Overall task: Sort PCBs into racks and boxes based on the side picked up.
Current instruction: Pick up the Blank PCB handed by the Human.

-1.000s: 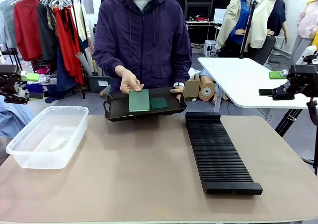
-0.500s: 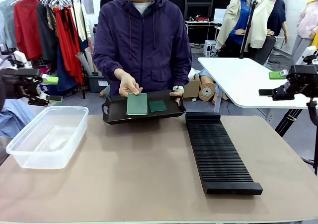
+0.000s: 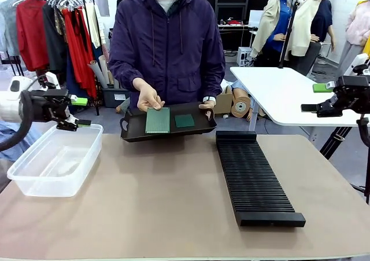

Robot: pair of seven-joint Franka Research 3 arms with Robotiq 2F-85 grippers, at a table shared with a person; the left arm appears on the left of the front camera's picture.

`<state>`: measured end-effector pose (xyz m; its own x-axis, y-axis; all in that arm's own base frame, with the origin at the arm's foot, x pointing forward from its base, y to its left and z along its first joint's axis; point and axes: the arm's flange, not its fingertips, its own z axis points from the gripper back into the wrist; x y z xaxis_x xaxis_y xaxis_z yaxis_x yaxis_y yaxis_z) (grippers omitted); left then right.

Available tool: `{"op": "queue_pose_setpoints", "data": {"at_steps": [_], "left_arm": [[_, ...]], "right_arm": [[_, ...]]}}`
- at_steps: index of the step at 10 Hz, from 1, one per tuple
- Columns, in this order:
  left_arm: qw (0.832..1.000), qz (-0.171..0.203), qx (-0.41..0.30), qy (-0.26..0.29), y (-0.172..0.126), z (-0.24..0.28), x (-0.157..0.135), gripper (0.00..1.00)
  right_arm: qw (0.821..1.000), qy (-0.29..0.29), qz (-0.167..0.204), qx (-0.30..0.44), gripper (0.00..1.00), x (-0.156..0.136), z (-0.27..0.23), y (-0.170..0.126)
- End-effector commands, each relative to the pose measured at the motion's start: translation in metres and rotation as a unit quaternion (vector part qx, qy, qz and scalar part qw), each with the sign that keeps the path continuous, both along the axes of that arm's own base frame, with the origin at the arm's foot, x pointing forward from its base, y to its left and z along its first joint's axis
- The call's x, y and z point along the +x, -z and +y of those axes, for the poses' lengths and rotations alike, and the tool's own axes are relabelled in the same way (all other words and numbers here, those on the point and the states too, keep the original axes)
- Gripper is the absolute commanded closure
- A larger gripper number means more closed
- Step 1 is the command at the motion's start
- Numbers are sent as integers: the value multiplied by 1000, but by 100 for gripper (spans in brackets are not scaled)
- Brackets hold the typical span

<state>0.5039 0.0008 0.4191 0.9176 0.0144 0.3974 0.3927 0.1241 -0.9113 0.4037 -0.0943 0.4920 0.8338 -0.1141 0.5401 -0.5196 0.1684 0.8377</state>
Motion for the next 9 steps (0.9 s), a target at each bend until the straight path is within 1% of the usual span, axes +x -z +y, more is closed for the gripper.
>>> {"op": "queue_pose_setpoints", "data": {"at_steps": [1,2,4,6,7,9], "left_arm": [[999,-11,-39,10,8,-7,15,0],[999,-10,-45,13,15,-14,22,0],[998,-24,-62,4,24,-24,31,0],[997,-28,-75,3,33,-38,42,0],[997,-30,-72,9,37,-46,47,0],[997,-19,-72,25,49,-64,61,0]], "right_arm": [[1000,0,-4,3,0,-1,0,-1],[1000,0,-4,3,0,-1,0,-1],[1000,0,-4,3,0,-1,0,-1],[1000,0,-4,3,0,-1,0,-1],[1000,0,-4,3,0,-1,0,-1],[1000,0,-4,3,0,-1,0,-1]]}}
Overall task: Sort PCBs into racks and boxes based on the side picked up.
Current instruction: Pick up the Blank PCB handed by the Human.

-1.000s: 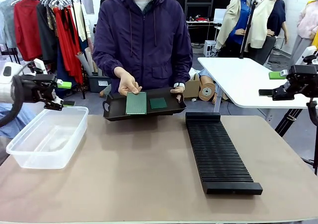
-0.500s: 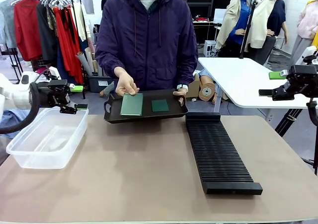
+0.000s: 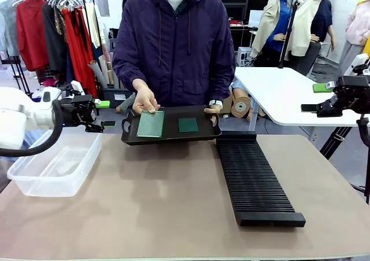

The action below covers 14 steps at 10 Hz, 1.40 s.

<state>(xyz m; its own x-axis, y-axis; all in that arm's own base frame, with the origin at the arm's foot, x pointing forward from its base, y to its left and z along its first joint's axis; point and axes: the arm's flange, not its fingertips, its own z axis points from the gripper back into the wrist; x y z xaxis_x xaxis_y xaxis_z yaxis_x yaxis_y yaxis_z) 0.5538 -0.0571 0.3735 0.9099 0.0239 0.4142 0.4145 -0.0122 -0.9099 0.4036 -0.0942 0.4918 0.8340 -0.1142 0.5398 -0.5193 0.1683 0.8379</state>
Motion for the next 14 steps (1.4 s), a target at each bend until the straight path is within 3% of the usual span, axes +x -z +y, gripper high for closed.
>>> {"op": "queue_pose_setpoints", "data": {"at_steps": [1,12,13,14], "left_arm": [[1000,-7,-9,7,6,-13,15,0],[999,7,-2,54,34,-93,34,0],[999,6,2,49,35,-92,35,7],[999,8,4,46,35,-92,35,26]], "right_arm": [[1000,0,-4,3,0,-1,0,-1],[1000,0,-4,3,0,-1,0,-1],[1000,0,-4,3,0,-1,0,-1],[1000,0,-4,3,0,-1,0,-1]]}}
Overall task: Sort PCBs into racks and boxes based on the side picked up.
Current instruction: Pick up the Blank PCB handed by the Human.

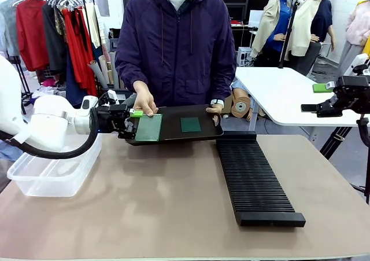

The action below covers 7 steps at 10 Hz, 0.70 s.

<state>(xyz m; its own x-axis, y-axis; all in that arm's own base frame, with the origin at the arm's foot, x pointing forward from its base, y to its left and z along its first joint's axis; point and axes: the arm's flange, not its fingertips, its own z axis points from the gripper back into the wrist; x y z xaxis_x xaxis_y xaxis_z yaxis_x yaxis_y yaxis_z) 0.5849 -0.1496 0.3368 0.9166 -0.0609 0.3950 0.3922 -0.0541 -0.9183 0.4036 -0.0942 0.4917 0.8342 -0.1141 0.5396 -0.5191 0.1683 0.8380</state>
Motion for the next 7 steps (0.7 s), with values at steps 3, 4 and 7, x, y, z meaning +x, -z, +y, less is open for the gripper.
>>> {"op": "queue_pose_setpoints", "data": {"at_steps": [3,4,7], "left_arm": [[1000,9,6,-10,0,-1,6,82],[1000,13,8,-11,2,-2,7,100],[1000,24,15,-12,5,-4,8,100]], "right_arm": [[1000,0,-4,3,0,-1,0,-1],[1000,0,-4,3,0,-1,0,-1],[1000,0,-4,3,0,-1,0,-1]]}}
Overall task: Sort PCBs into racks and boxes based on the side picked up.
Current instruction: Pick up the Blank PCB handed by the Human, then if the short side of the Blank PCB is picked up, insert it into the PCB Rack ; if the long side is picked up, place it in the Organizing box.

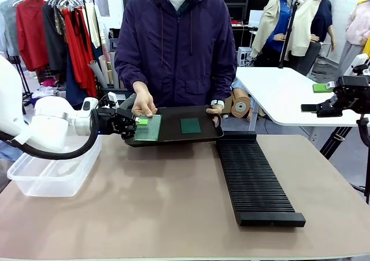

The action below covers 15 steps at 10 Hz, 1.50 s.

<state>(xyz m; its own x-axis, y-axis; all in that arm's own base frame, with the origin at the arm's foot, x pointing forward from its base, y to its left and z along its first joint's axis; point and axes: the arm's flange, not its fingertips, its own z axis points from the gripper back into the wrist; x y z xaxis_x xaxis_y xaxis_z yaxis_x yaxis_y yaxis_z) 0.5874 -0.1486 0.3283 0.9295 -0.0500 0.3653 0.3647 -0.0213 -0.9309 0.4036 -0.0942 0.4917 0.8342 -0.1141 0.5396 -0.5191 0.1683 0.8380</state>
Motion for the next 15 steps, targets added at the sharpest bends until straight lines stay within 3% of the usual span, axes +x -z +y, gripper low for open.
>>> {"op": "queue_pose_setpoints", "data": {"at_steps": [1,15], "left_arm": [[1000,9,3,0,-3,-6,6,100],[1000,7,1,0,1,-1,0,100]], "right_arm": [[1000,0,-4,3,0,-1,0,-1],[1000,0,-4,3,0,-1,0,-1]]}}
